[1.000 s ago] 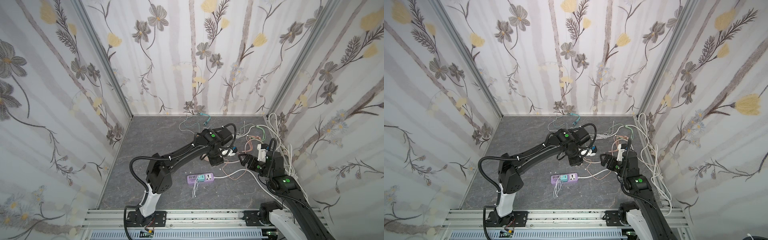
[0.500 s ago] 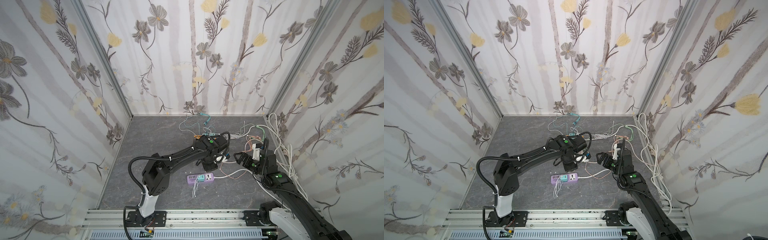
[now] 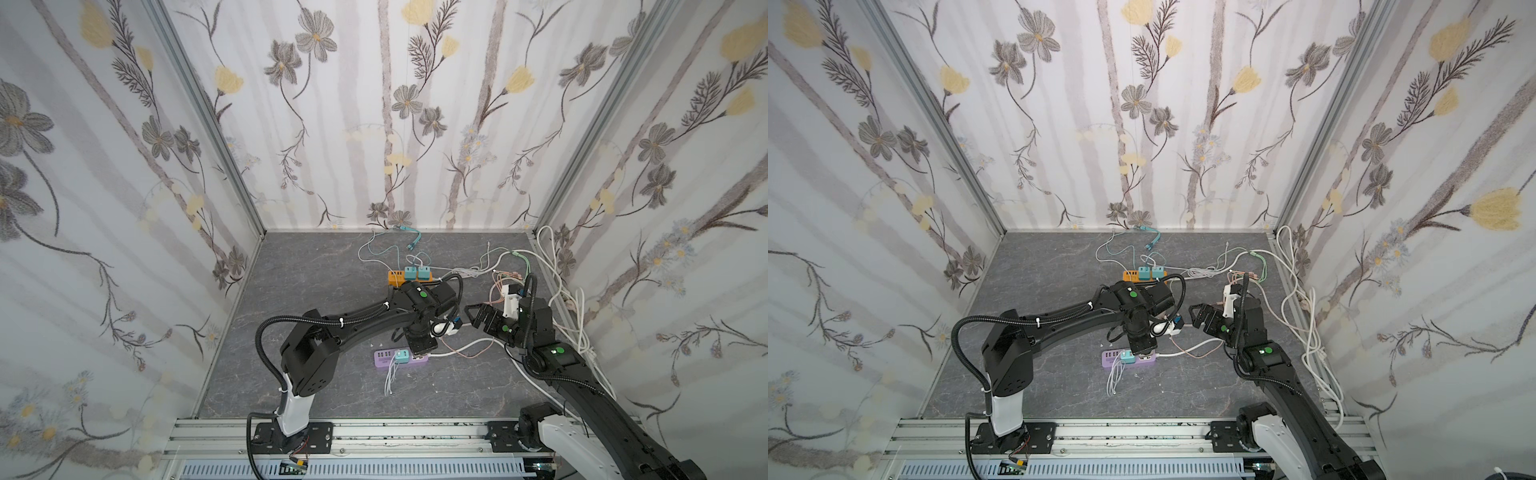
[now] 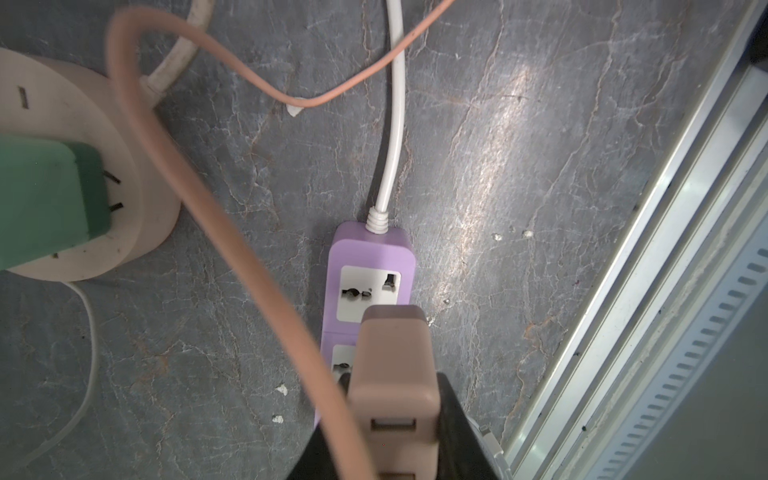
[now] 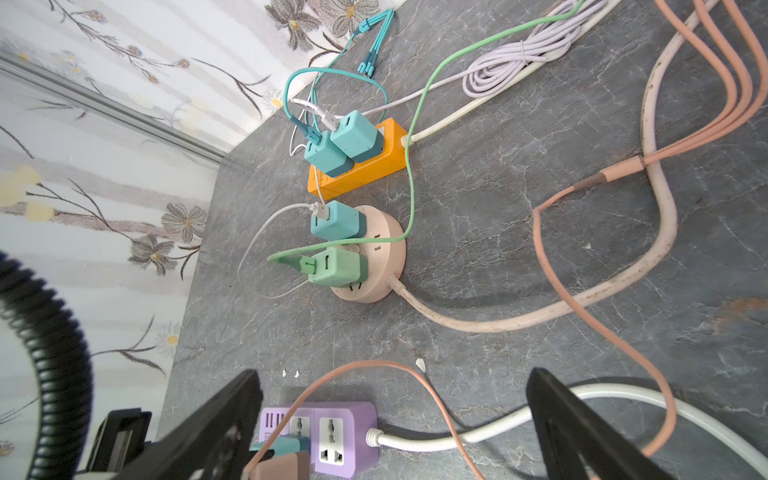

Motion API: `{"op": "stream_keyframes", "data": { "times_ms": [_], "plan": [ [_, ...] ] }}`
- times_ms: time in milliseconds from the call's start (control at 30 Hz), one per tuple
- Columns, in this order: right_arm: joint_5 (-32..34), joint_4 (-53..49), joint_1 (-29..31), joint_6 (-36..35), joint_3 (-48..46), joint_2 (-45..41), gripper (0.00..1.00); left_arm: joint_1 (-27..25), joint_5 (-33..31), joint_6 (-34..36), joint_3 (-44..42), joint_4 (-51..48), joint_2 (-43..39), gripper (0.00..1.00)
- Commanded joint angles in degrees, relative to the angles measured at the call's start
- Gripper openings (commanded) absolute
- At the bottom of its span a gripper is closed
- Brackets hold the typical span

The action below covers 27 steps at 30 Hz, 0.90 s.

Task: Insert the plug
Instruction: 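Align the pink charger's prongs over the purple strip socket with the left gripper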

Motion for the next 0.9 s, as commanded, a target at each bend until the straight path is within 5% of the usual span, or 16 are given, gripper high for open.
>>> {"op": "stream_keyframes", "data": {
  "times_ms": [0, 867],
  "plan": [
    [0.12, 0.95, 0.15, -1.35, 0.54, -0.07, 0.99, 0.03, 1.25, -0.10, -0.81, 2.08, -0.22, 0.00],
    [1.77, -0.16, 1.28, -1.94, 1.08, 0.25, 0.99, 0.03, 1.71, 2.32, -3.89, 3.41, 0.40, 0.00]
  ]
}}
